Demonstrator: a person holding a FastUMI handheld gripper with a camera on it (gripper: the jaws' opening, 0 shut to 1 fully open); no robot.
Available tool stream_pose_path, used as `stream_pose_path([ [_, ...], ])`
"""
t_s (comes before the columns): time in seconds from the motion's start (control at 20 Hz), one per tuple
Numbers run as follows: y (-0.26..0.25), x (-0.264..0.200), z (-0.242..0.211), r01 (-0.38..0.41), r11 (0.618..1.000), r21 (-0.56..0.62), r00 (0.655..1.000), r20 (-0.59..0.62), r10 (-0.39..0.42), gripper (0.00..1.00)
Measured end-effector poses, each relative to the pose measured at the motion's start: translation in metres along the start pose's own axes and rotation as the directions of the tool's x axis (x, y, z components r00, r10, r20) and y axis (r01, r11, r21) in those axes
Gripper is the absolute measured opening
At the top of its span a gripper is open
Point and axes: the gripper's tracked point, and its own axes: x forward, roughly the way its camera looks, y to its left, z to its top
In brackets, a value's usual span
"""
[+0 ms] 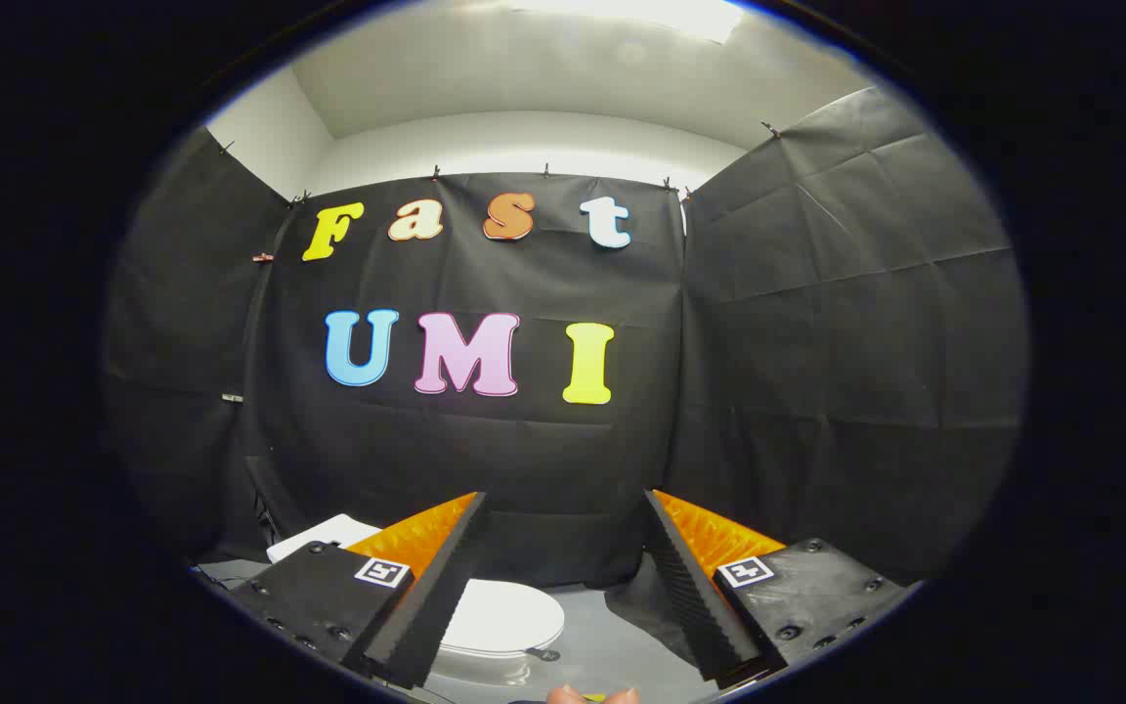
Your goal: Open the toilet lid.
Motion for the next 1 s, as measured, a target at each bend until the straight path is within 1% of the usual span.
stream_pose_path([
  [0.4,0.0005,0.0032,0.0039,-0.020,1.000,0.001,1.000,0.006,0.020,0.98],
  [1.0,-0.0012,0.0089,0.0004,-0.020,0.999,-0.035,0.999,0.024,0.021,0.98],
])
